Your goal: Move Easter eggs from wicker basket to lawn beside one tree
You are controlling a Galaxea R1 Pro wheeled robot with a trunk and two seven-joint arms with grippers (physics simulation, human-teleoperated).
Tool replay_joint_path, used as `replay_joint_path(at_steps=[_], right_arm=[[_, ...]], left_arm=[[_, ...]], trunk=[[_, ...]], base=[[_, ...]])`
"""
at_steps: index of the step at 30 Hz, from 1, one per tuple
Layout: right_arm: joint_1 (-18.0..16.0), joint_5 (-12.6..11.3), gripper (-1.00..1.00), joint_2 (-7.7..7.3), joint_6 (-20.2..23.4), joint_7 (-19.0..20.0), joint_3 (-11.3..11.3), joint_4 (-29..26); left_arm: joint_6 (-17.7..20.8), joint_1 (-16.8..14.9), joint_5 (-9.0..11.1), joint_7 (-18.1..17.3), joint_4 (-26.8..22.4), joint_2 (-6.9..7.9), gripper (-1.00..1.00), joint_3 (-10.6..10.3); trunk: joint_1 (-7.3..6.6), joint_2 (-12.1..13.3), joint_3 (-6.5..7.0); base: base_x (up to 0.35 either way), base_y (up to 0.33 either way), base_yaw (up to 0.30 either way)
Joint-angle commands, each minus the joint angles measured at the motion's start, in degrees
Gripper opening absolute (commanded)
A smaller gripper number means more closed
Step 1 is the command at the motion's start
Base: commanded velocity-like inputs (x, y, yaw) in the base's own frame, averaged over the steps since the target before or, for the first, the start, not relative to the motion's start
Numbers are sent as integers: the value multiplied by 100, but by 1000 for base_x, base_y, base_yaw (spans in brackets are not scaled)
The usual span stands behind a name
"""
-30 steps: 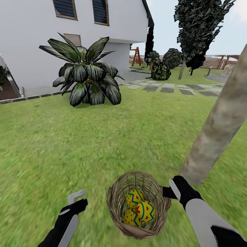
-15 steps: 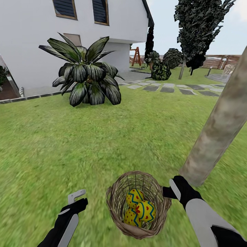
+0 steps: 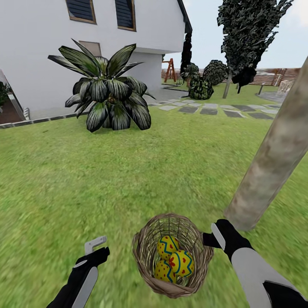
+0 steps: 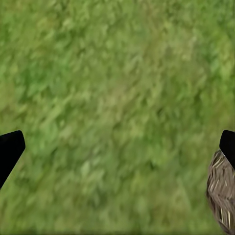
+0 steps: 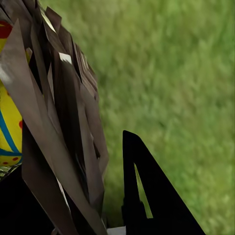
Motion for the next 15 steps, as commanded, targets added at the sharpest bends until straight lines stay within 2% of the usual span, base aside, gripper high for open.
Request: replay_joint_path(at_steps=[1, 3, 15], right_arm=[[-4, -52, -100, 5, 18, -14, -25, -7], [-4, -52, -100, 5, 18, -14, -24, -7], [-4, -52, -100, 6, 18, -18, -24, -7]], left_arm=[[10, -3, 54, 50, -8, 2, 100, -10], [12, -3, 54, 50, -8, 2, 100, -10], [18, -3, 60, 50, -8, 2, 100, -10]], trunk=[[22, -45, -24], [22, -45, -24], [286, -526, -239]], base=[[0, 0, 0], [0, 0, 0], [0, 0, 0]])
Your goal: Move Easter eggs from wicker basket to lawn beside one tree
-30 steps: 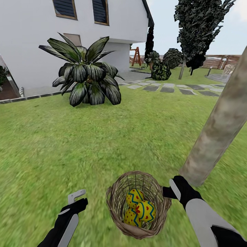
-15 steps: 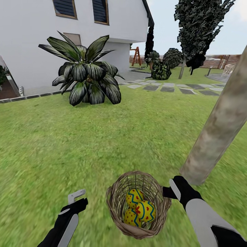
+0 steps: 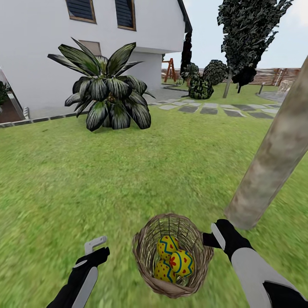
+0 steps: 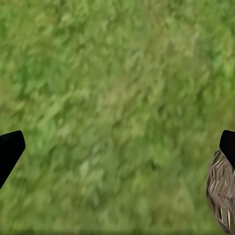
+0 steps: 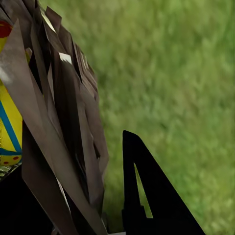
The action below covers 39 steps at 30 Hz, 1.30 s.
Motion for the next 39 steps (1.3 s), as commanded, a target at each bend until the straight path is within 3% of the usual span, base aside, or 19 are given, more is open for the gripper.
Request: replay_joint_path(at_steps=[1, 39], right_arm=[[-4, -60, -100, 4, 17, -15, -26, -7], [-4, -60, -100, 4, 17, -17, -24, -7]], left_arm=[[10, -3, 55, 50, -8, 2, 100, -10], [10, -3, 48, 50, -8, 2, 100, -10]], trunk=[[22, -45, -23], [857, -1569, -706]], base=[[0, 0, 0], [0, 0, 0]])
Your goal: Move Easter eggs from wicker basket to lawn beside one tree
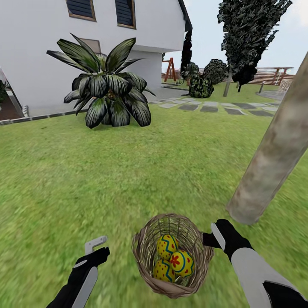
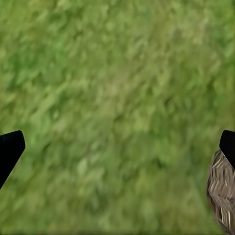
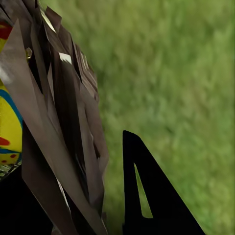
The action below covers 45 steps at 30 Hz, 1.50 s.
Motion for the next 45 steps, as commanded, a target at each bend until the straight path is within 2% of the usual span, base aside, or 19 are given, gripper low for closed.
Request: replay_joint_path(at_steps=[1, 45], right_arm=[[-4, -58, -100, 4, 17, -14, -27, -7], [-4, -58, -100, 13, 17, -15, -20, -7]], left_arm=[[10, -3, 54, 50, -8, 2, 100, -10], [10, -3, 47, 52, -8, 2, 100, -10]], trunk=[[22, -44, -23], [988, -1809, -813]], base=[[0, 0, 0], [0, 0, 0]])
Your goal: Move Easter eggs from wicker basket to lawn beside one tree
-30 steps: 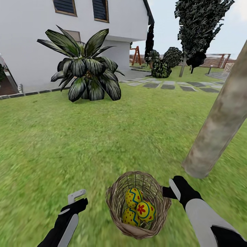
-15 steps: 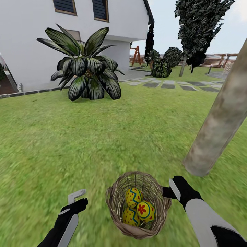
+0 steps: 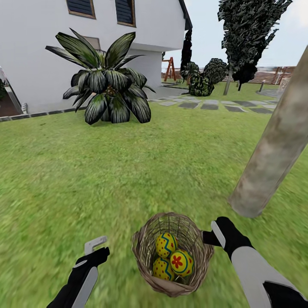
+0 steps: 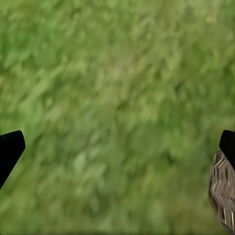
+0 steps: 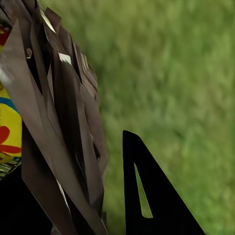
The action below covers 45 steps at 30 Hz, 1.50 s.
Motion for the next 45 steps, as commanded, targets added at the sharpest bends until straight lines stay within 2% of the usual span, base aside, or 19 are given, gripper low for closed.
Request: replay_joint_path(at_steps=[1, 7, 11, 12, 24, 45], right_arm=[[5, -24, -100, 5, -234, -6, -42, 205], [5, -24, -100, 5, -234, -6, -35, 205], [5, -24, -100, 5, -234, -6, -35, 209], [5, -24, 100, 5, -234, -6, -35, 210], [5, -24, 100, 5, -234, -6, -42, 213], [5, -24, 100, -3, -234, -6, -47, 213]], left_arm=[[10, -5, 54, 52, -7, 2, 100, -11], [10, -5, 52, 52, -7, 2, 100, -11], [10, -5, 52, 52, -7, 2, 100, -11], [10, -5, 52, 51, -7, 2, 100, -11], [10, 12, 53, 49, -15, 2, 100, -11], [10, 13, 52, 58, -16, -7, 100, -11]], trunk=[[23, -43, -25], [155, -283, -133], [155, -283, -133], [155, -283, -133], [155, -283, -133], [-306, 559, 244]], base=[[0, 0, 0], [0, 0, 0], [0, 0, 0], [0, 0, 0], [0, 0, 0], [0, 0, 0]])
